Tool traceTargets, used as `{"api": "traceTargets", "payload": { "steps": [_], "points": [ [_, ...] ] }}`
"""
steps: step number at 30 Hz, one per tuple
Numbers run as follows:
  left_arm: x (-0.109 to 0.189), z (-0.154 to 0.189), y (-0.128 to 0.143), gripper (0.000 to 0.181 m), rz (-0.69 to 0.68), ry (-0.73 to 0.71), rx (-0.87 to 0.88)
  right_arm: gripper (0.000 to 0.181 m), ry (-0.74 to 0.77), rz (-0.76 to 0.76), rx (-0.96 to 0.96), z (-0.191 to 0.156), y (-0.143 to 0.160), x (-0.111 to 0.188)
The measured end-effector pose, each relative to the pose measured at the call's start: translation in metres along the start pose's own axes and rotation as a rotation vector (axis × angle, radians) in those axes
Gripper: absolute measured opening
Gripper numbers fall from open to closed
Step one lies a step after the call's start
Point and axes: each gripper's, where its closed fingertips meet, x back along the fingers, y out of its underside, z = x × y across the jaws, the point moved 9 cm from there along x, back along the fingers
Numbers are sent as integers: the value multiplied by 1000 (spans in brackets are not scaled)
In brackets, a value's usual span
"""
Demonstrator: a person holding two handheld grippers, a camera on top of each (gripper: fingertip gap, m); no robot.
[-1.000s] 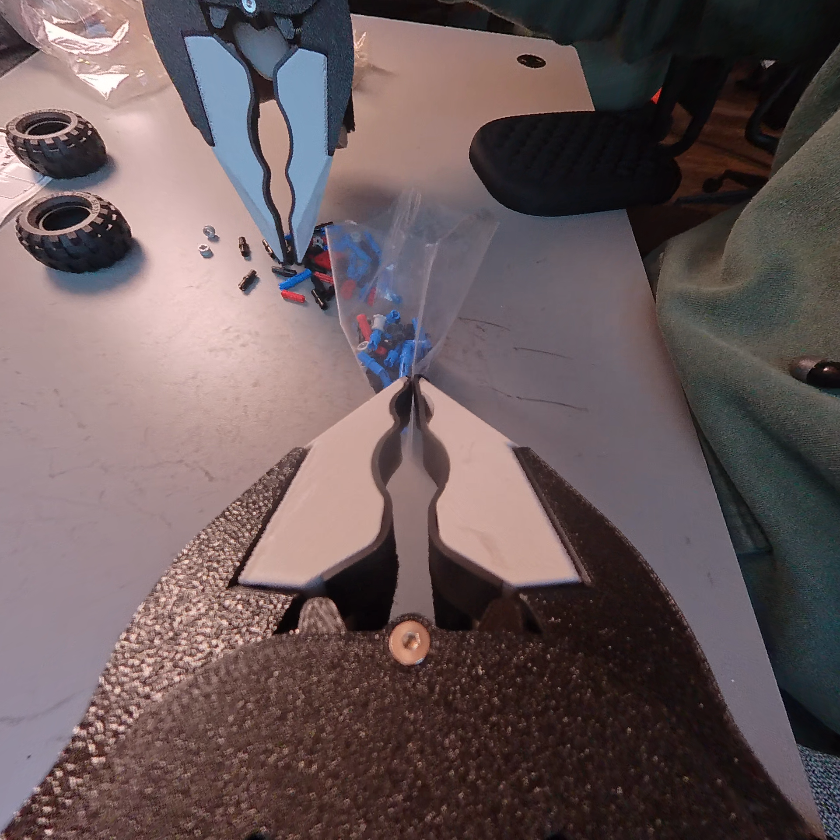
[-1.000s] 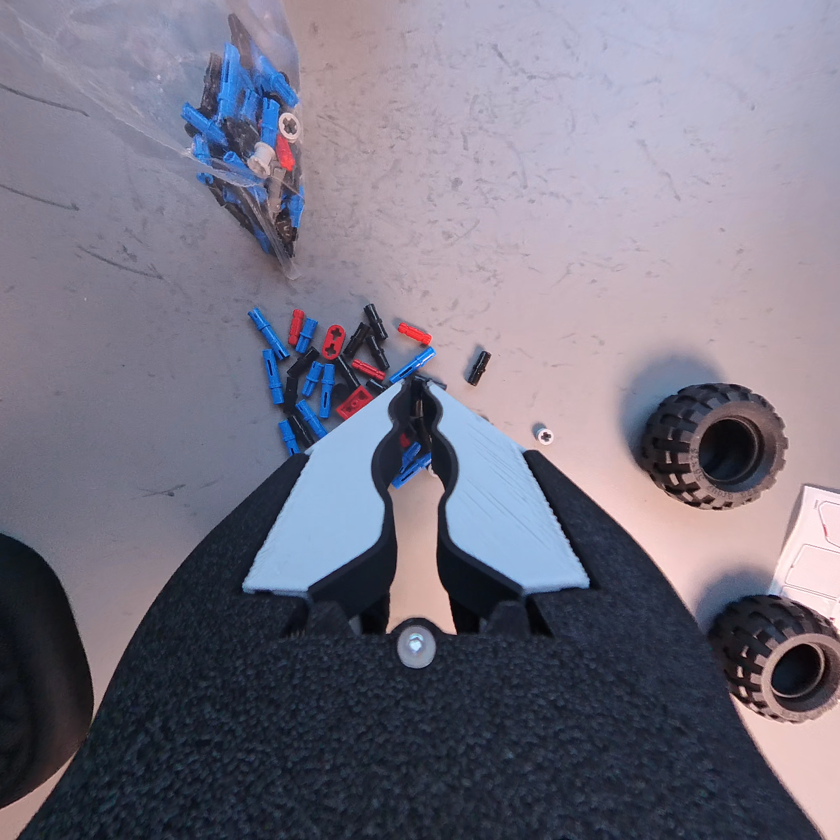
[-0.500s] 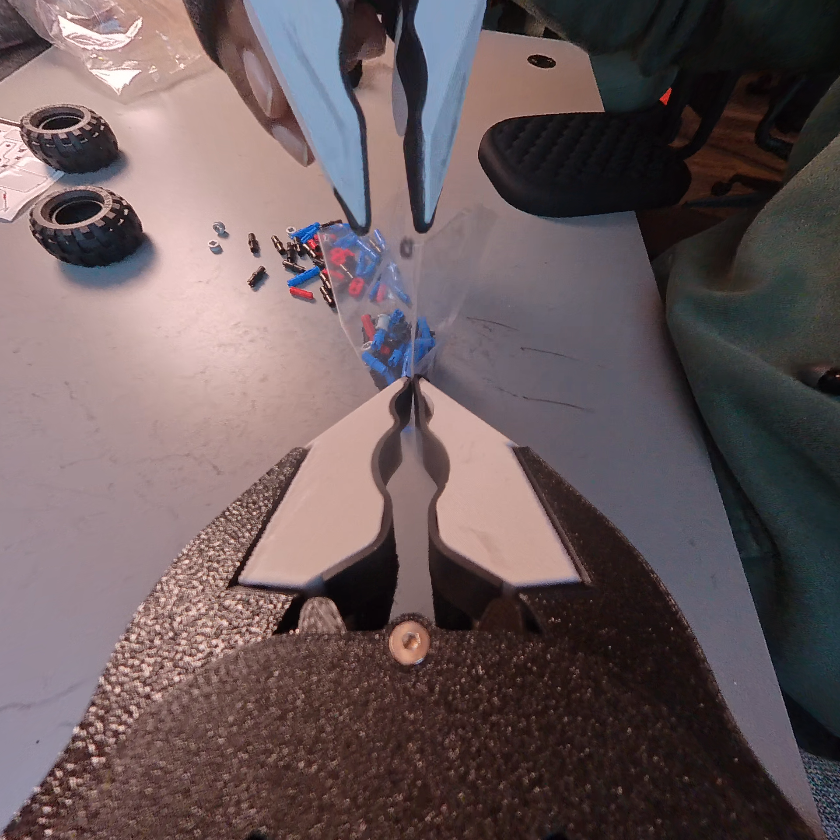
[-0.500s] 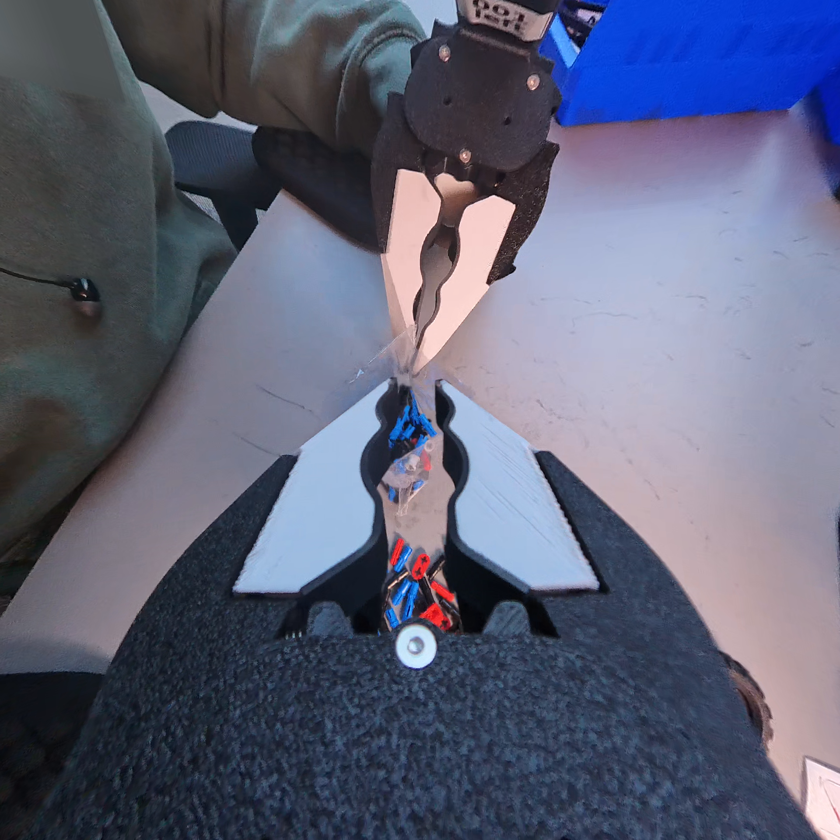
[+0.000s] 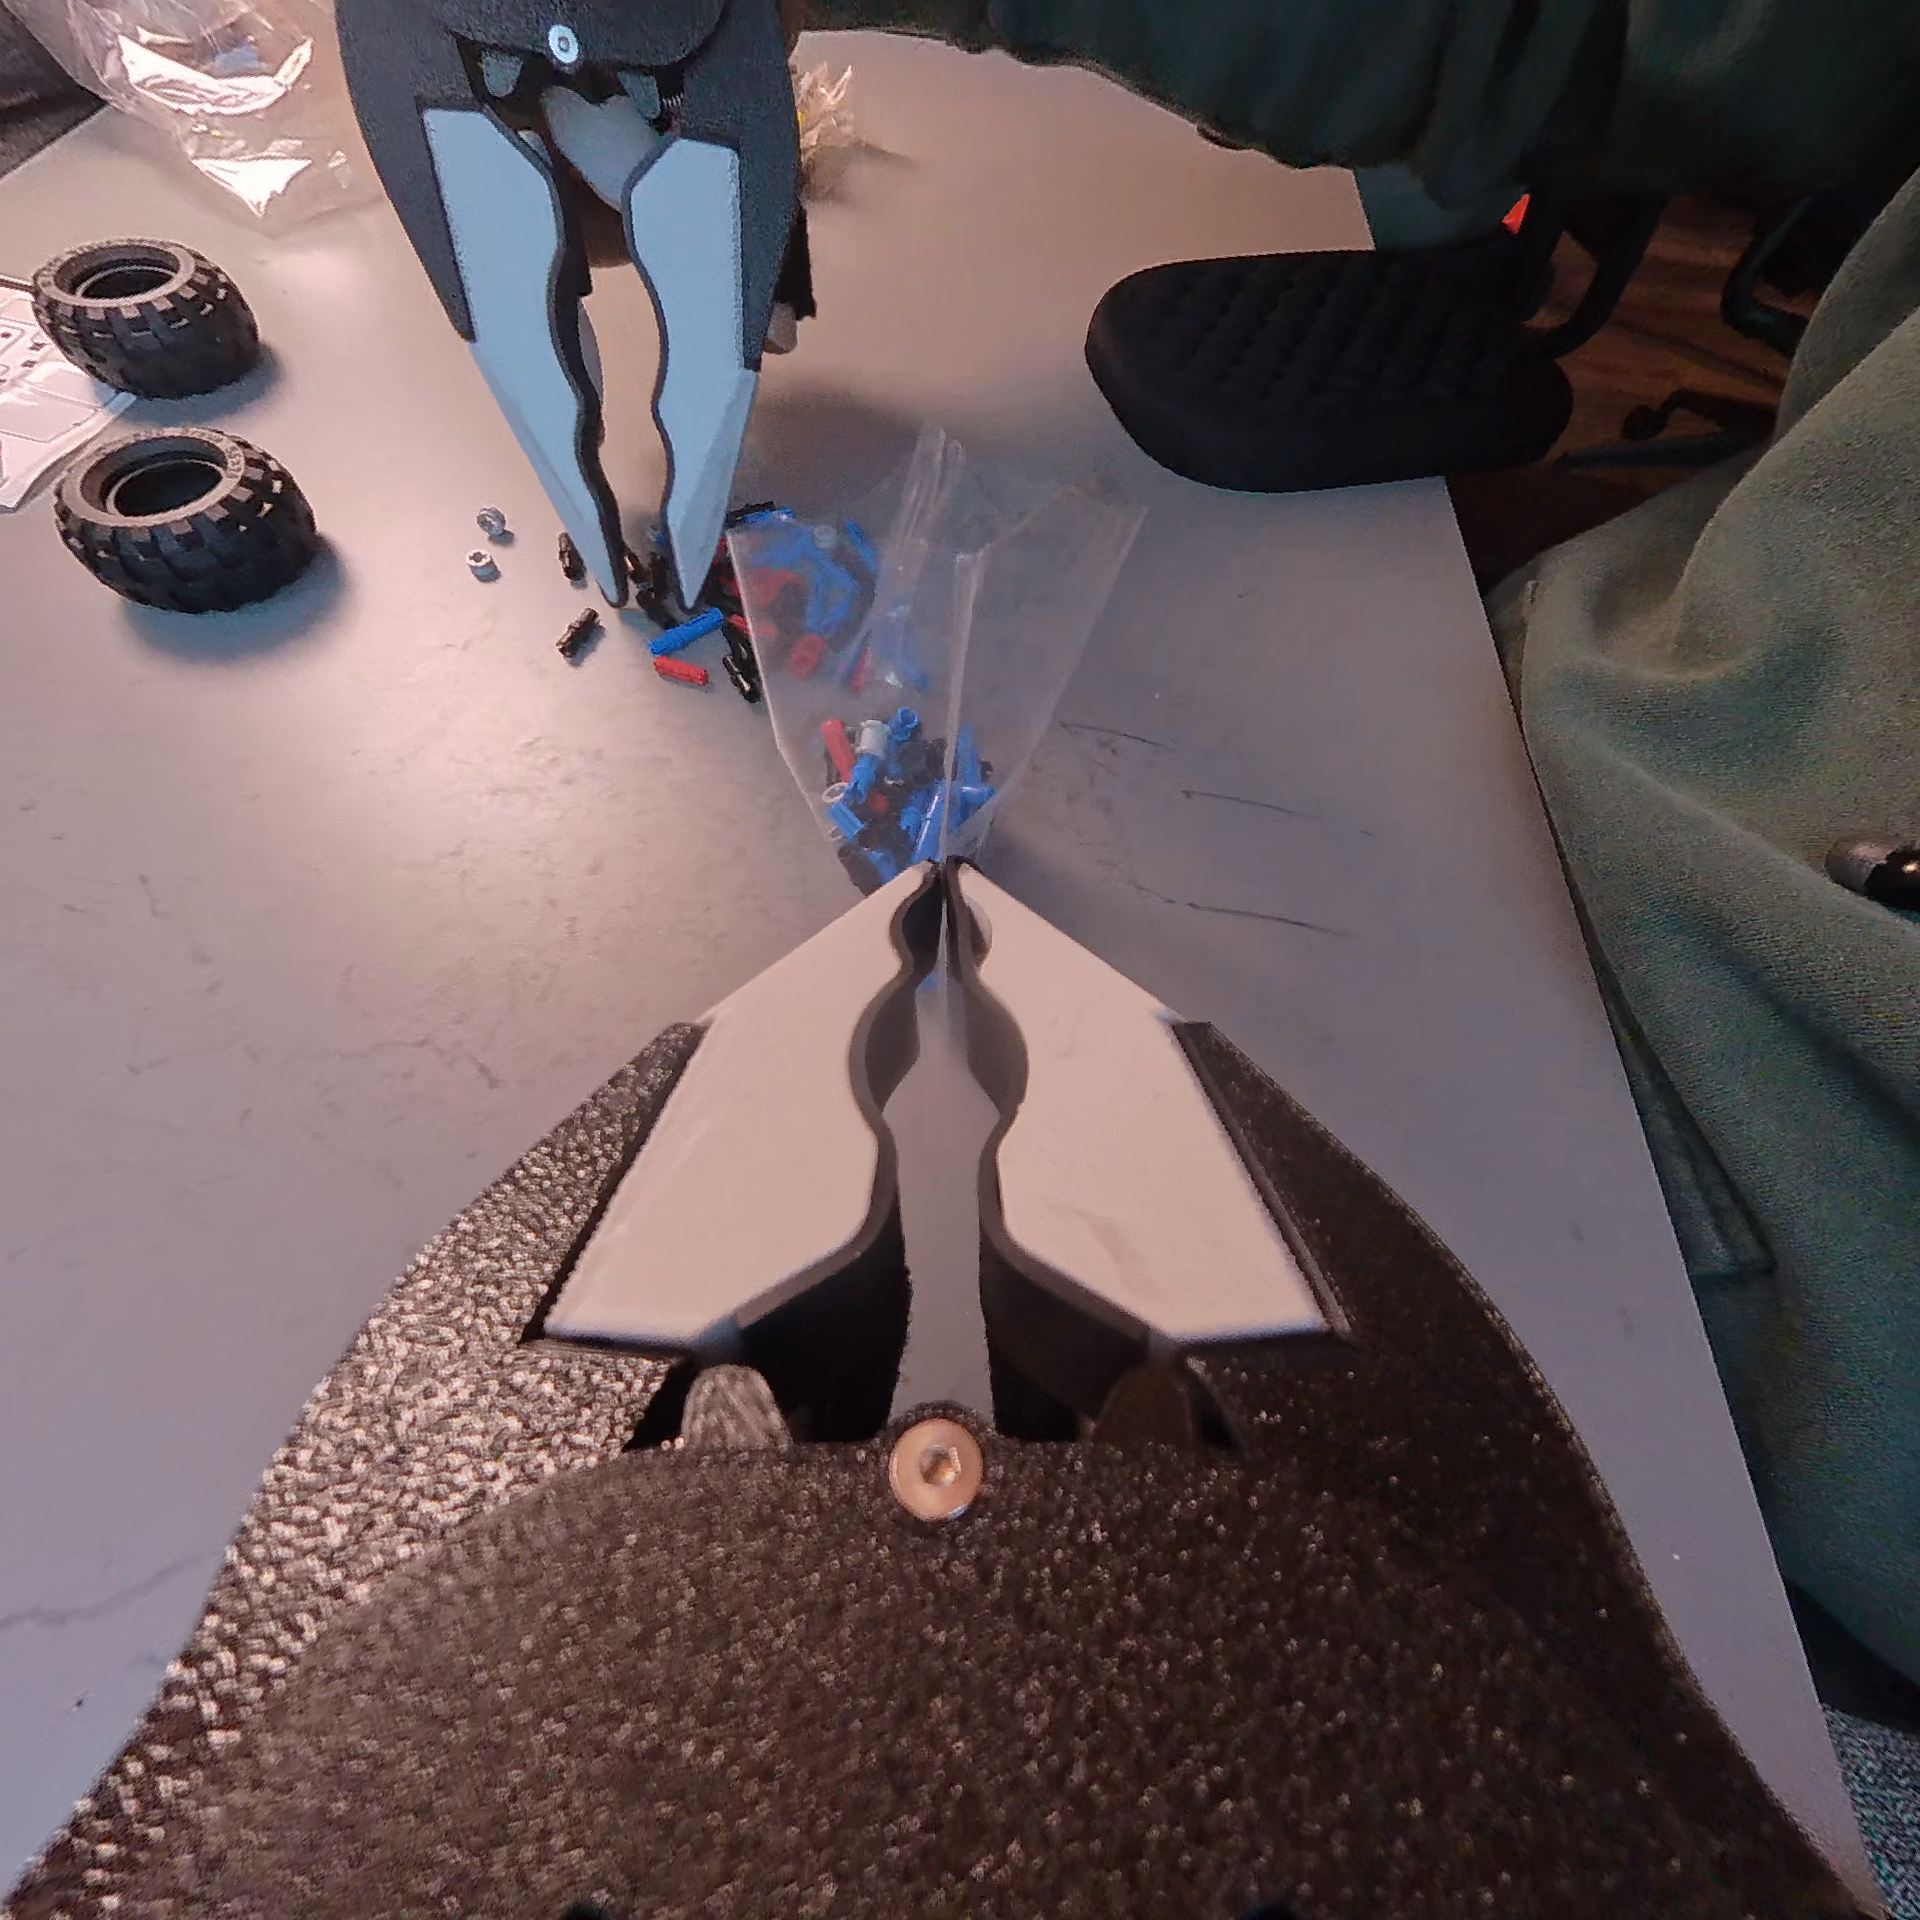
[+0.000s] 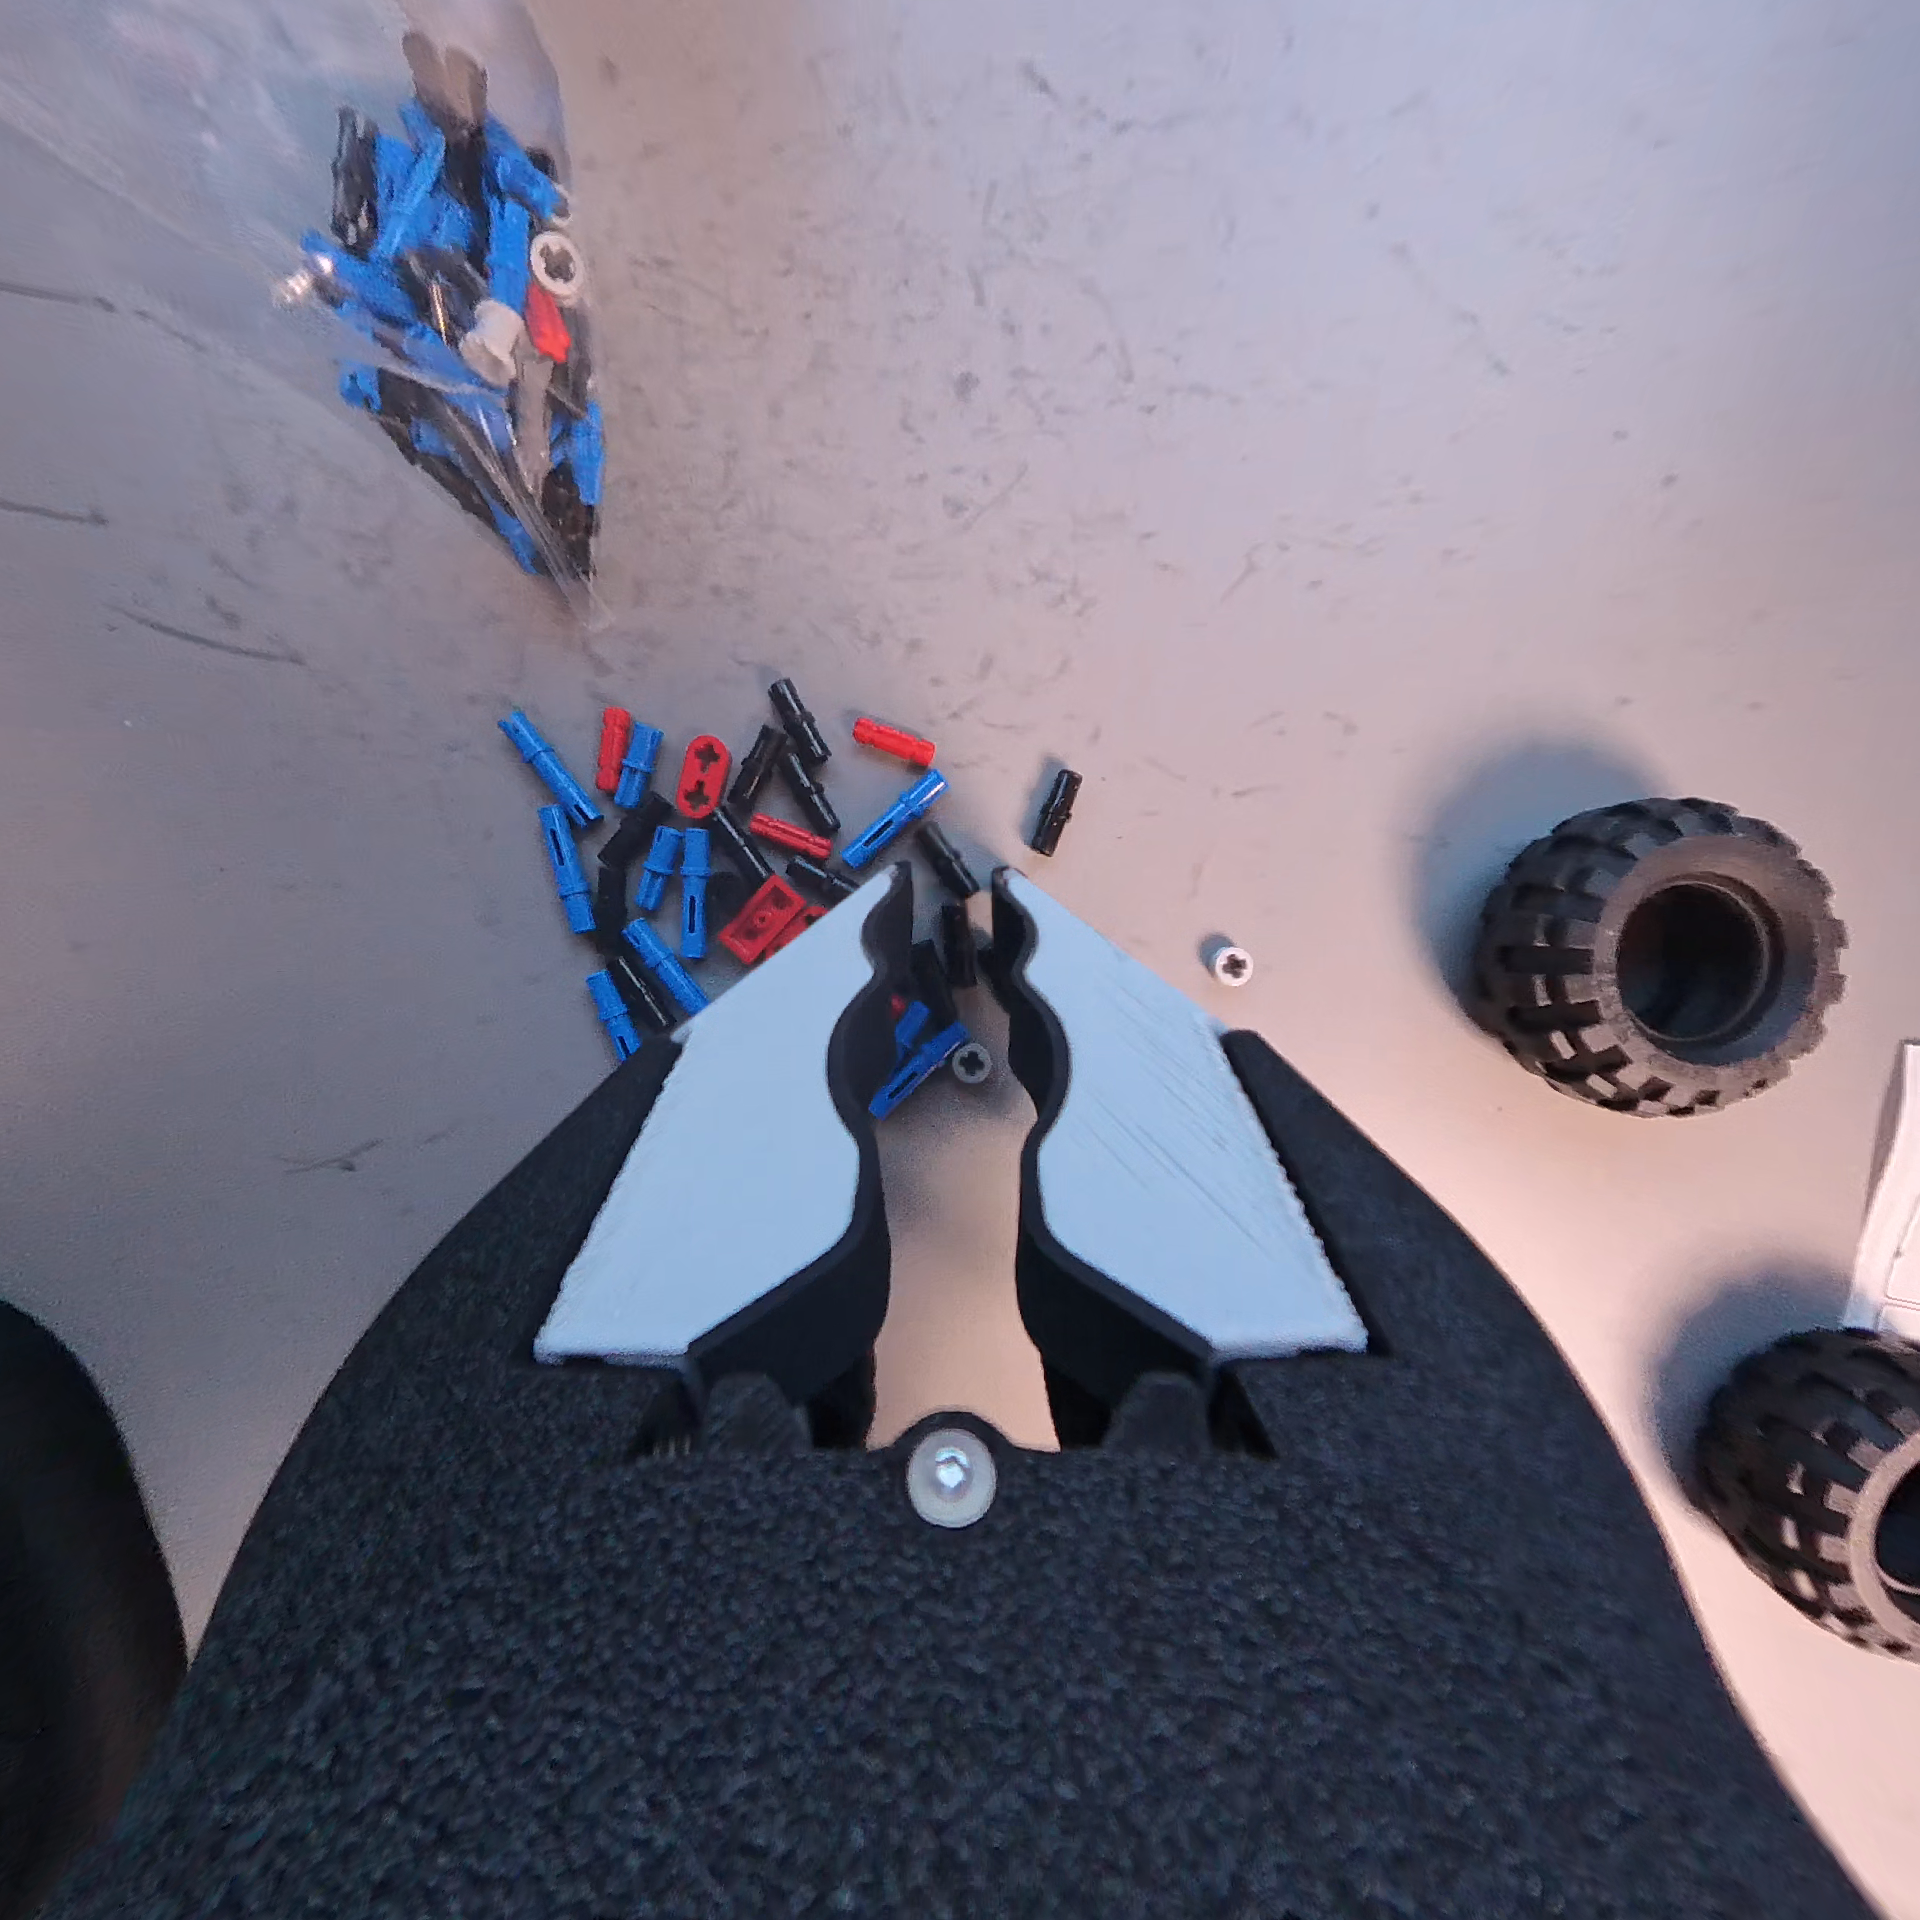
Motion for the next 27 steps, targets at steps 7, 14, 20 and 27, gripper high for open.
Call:
{"api": "traceTargets", "payload": {
  "steps": [7, 14, 20, 27],
  "points": [
    [0, -1, 0, 0, 3, 0, 5, 3, -26, -20, 38, -2, -3, -1],
    [0, -1, 0, 0, 3, -3, 5, 3, -28, 253, 88, -17, -58, 39],
    [1, -1, 0, 0, 0, -4, 3, 11, -113, 333, 191, -48, -104, 43],
    [2, -1, 1, 0, -2, -3, 1, 13, -36, 171, 79, -21, -55, 27]
  ]
}}
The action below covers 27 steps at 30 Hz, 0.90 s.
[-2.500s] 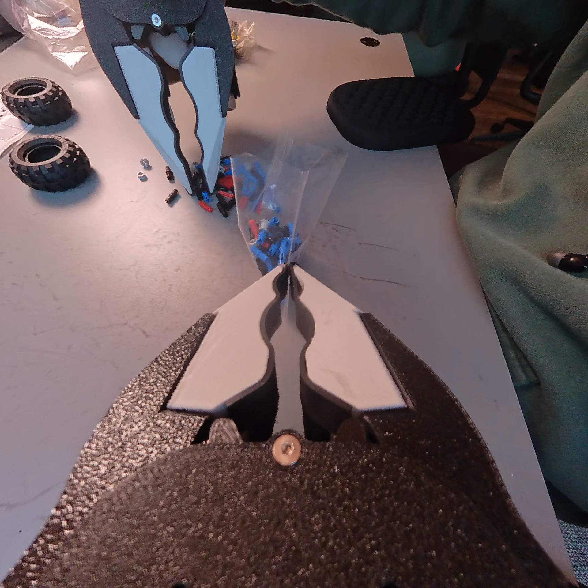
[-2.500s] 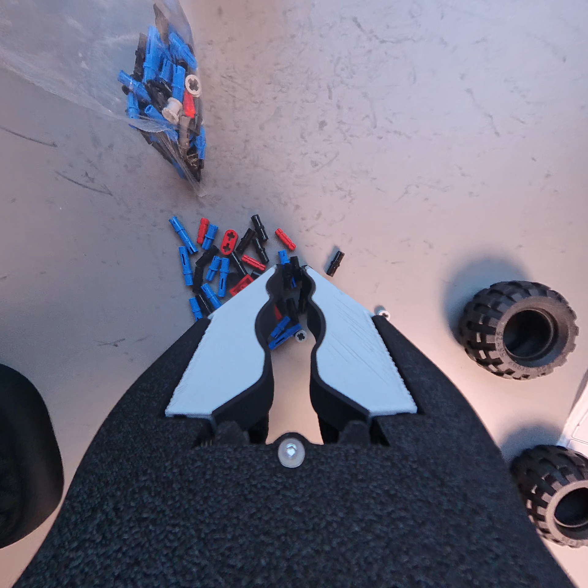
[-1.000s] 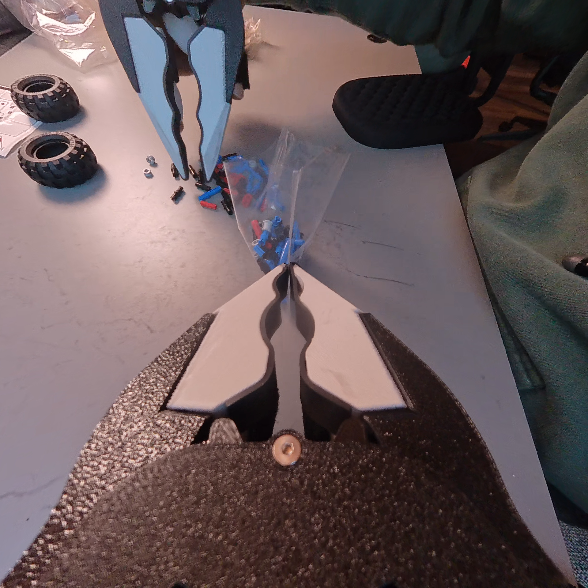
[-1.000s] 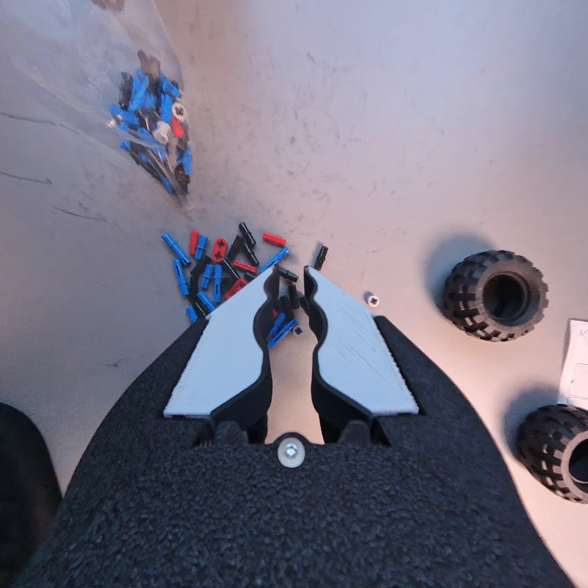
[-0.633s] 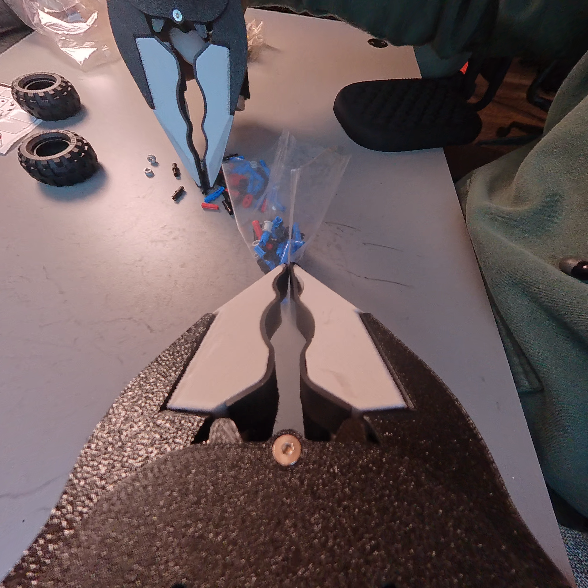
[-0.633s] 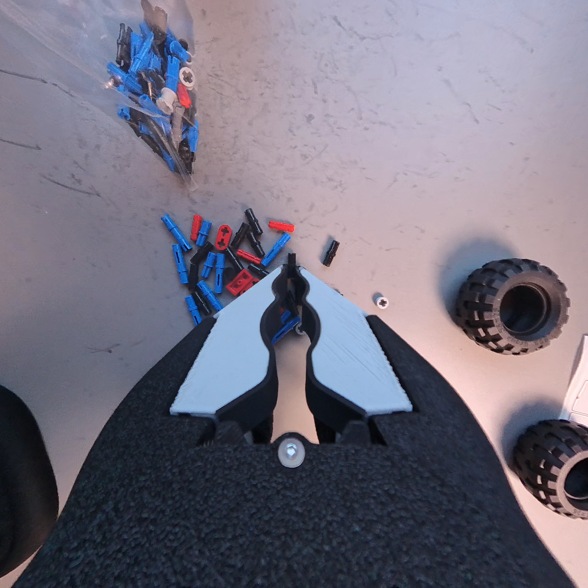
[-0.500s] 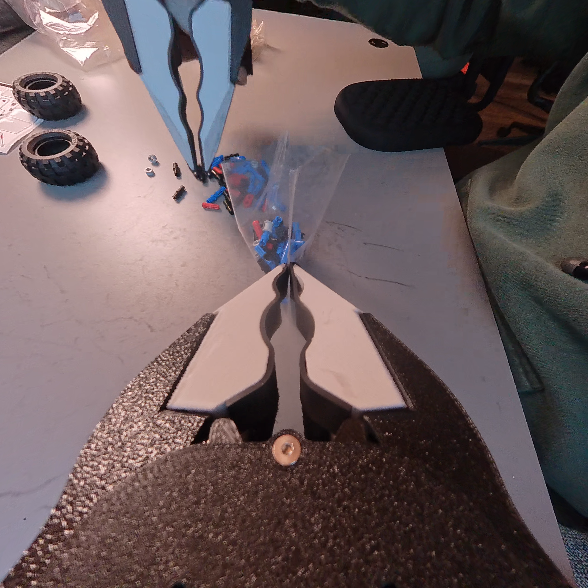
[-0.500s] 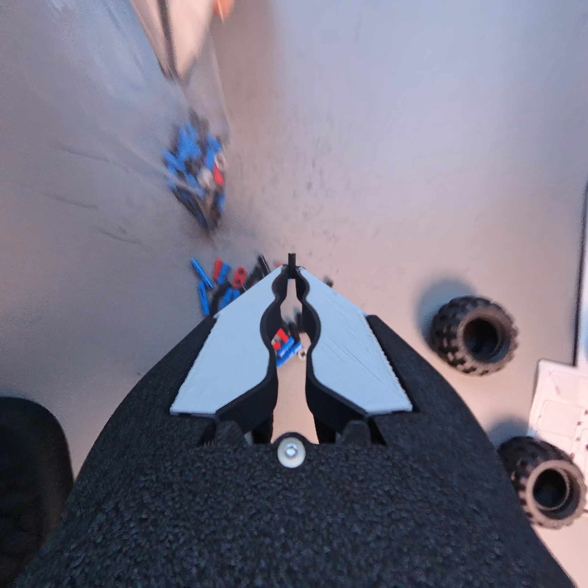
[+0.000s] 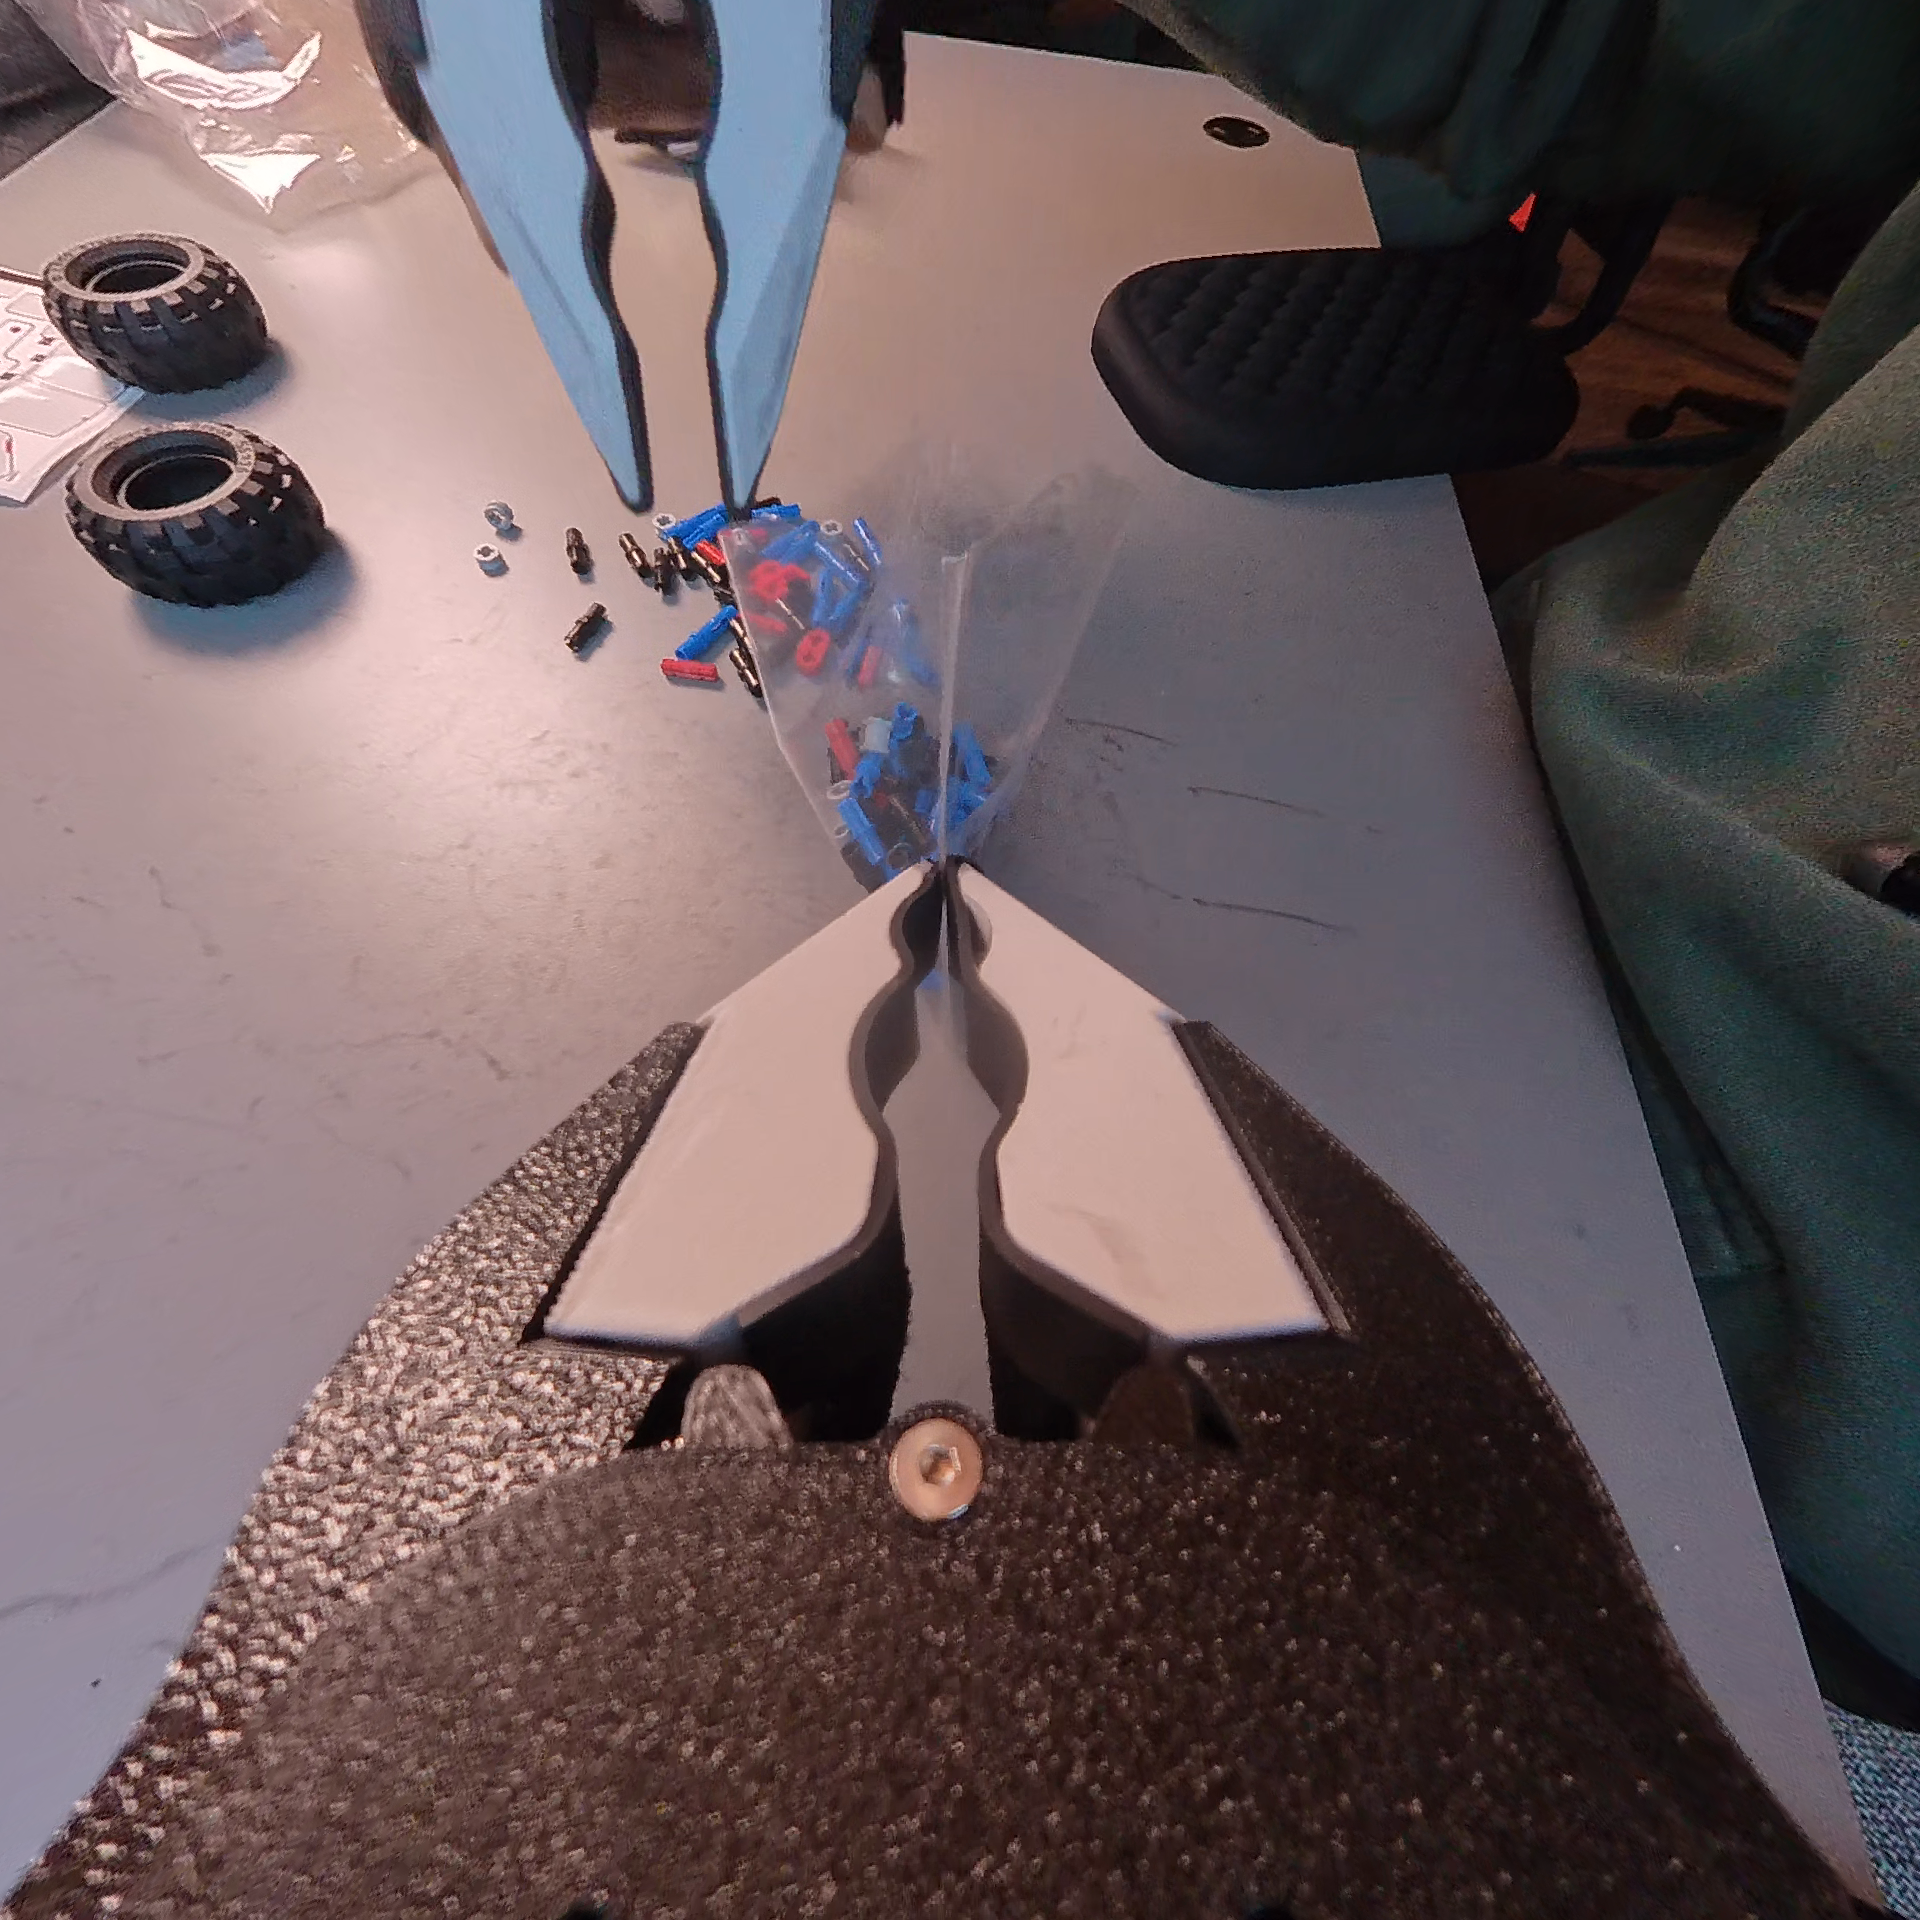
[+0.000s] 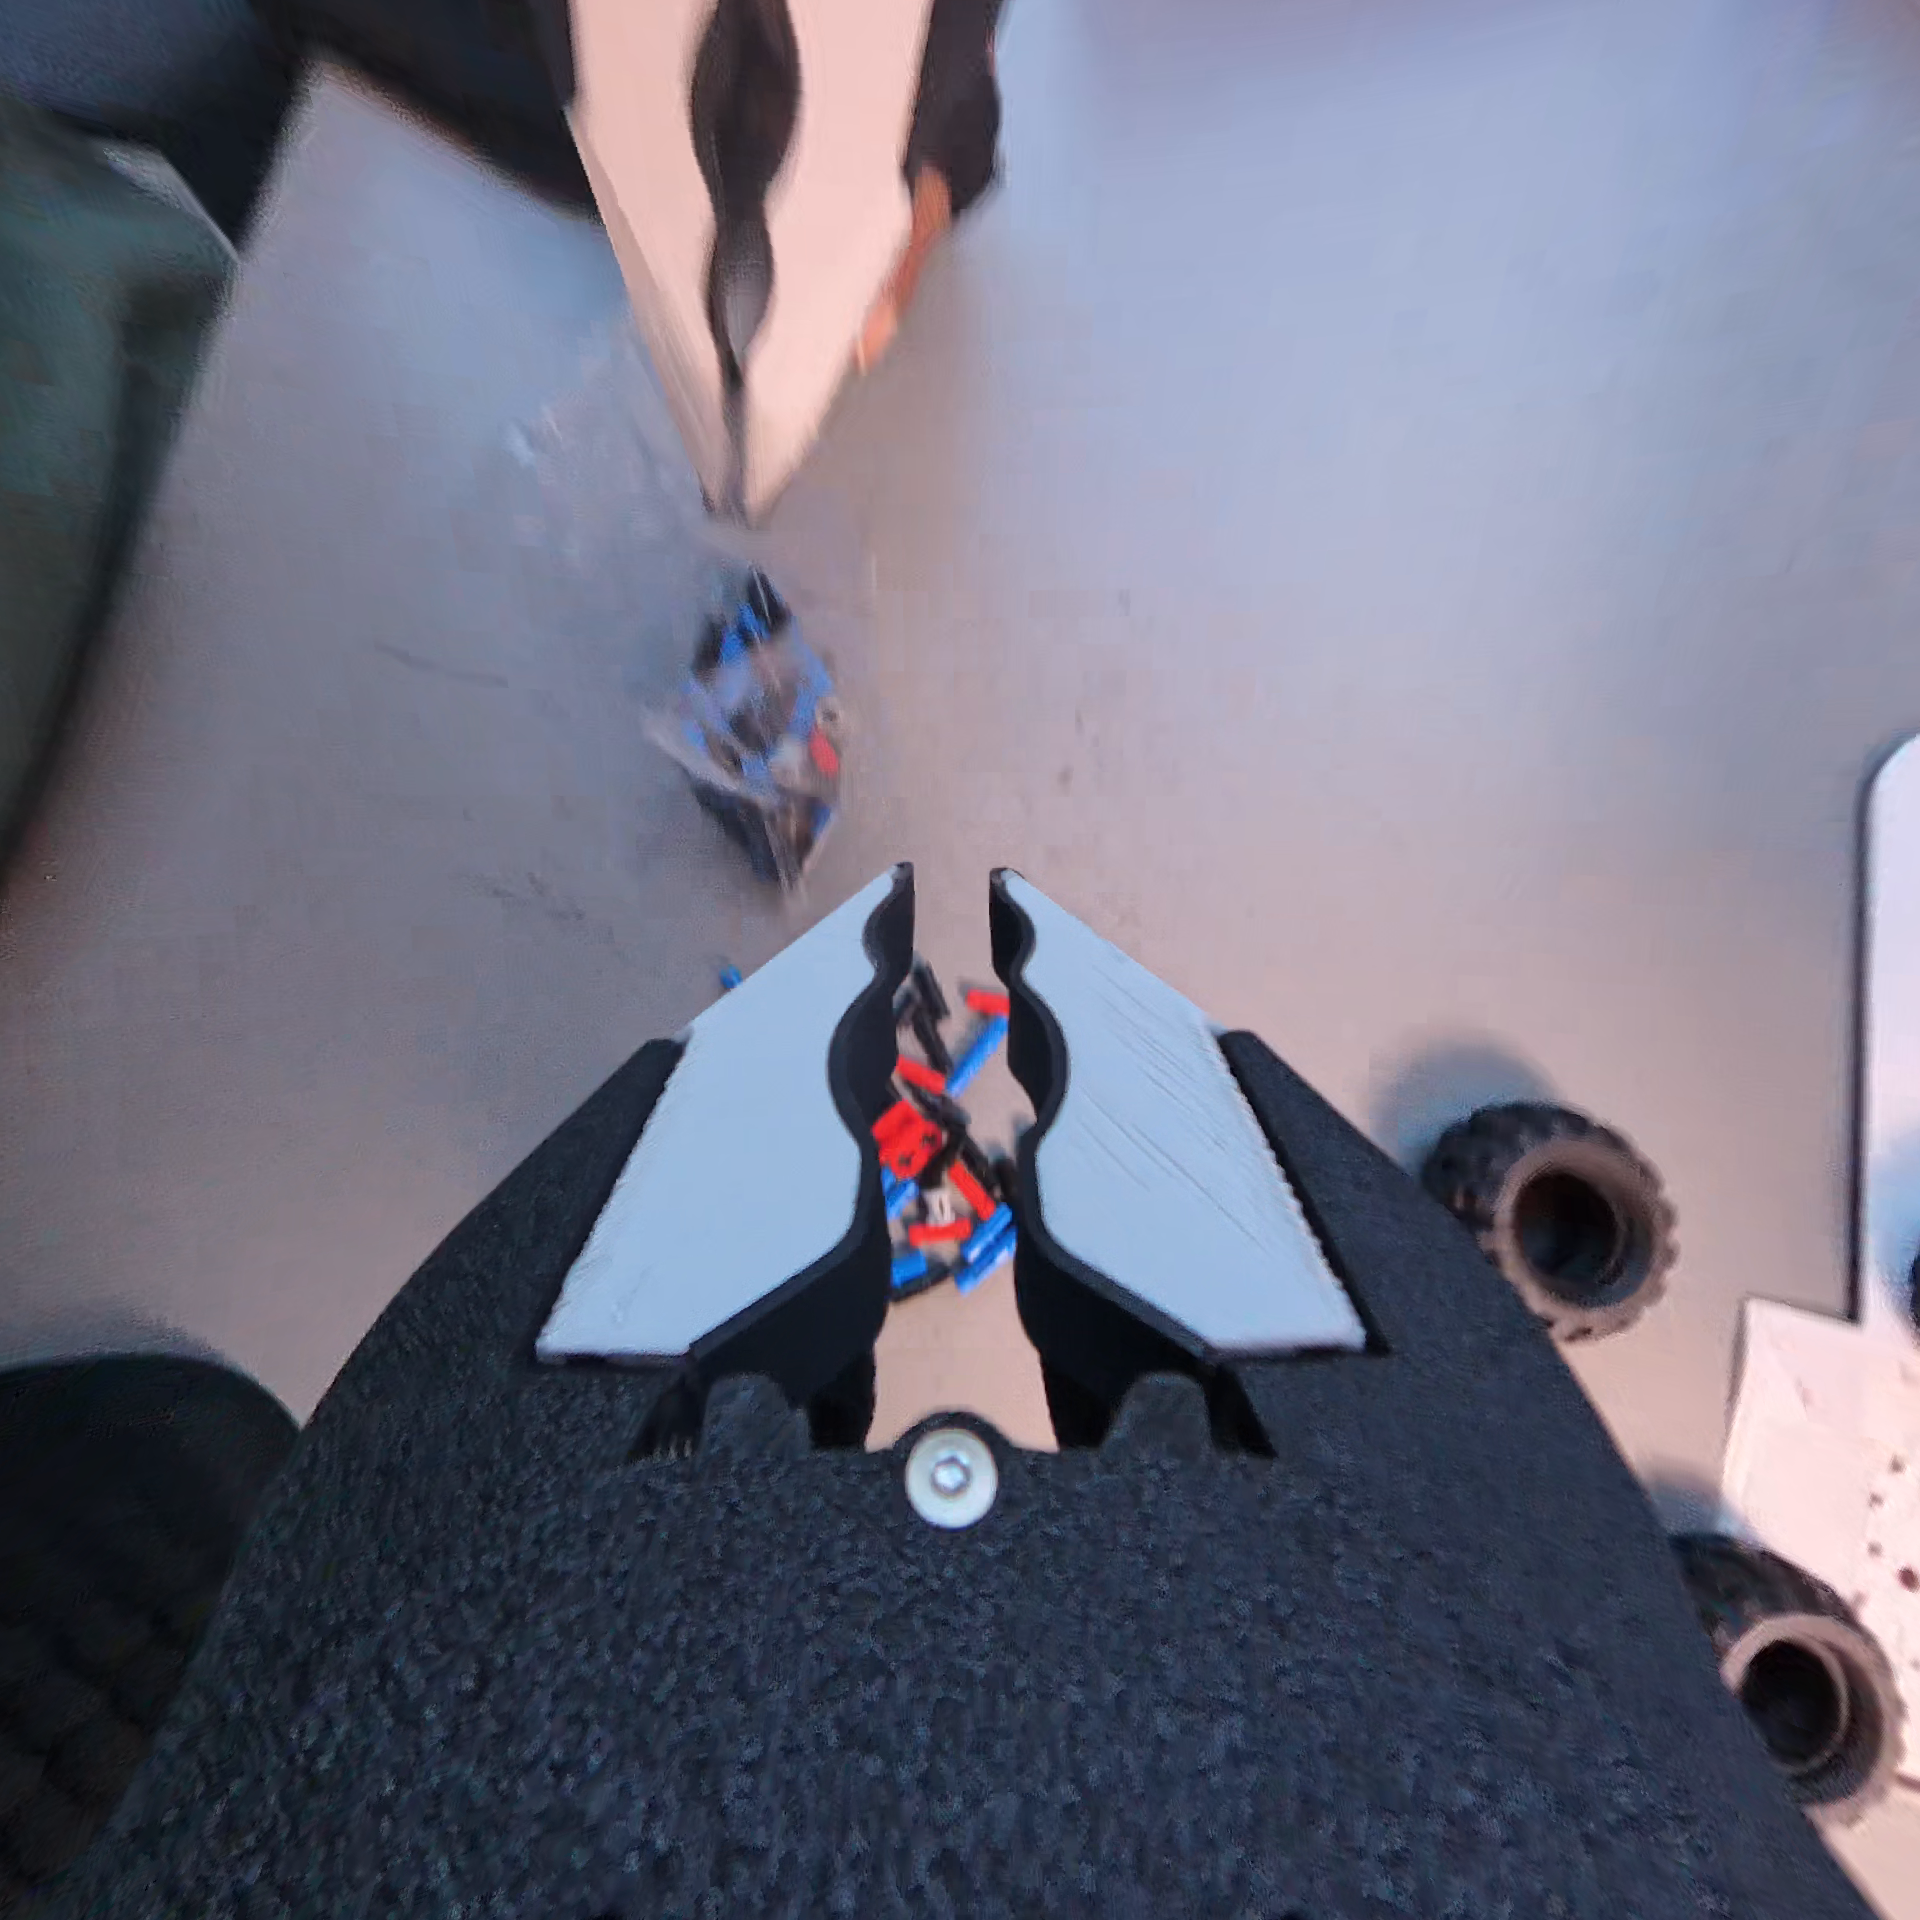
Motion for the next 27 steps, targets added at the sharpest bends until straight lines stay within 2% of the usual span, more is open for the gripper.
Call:
{"api": "traceTargets", "payload": {
  "steps": [4, 9, 15, 17, 20, 22, 24, 27],
  "points": [
    [-1, 1, 0, 0, 0, 0, -2, 12, -15, -129, -19, -2, 31, -26],
    [-1, 0, 0, 0, 4, 3, 4, 9, -13, -163, -18, -3, 35, -37],
    [-1, 0, 0, 0, 4, 1, 5, 3, 11, -180, 21, -7, 31, -37],
    [-1, 0, 0, 0, 4, 0, 5, 3, 12, -70, 15, -10, 14, -27],
    [-1, 0, 0, 0, 4, 1, 4, 4, 8, 175, 46, -19, -32, 1],
    [-1, 0, 0, 0, 3, 2, 3, 4, -34, 267, 70, -28, -56, 12],
    [-1, 0, 0, 0, 2, -1, 1, 6, -55, 247, 92, -34, -65, 10],
    [-1, 0, 0, 0, 1, -2, -1, 19, -48, 189, 98, -34, -58, -1]
  ]
}}
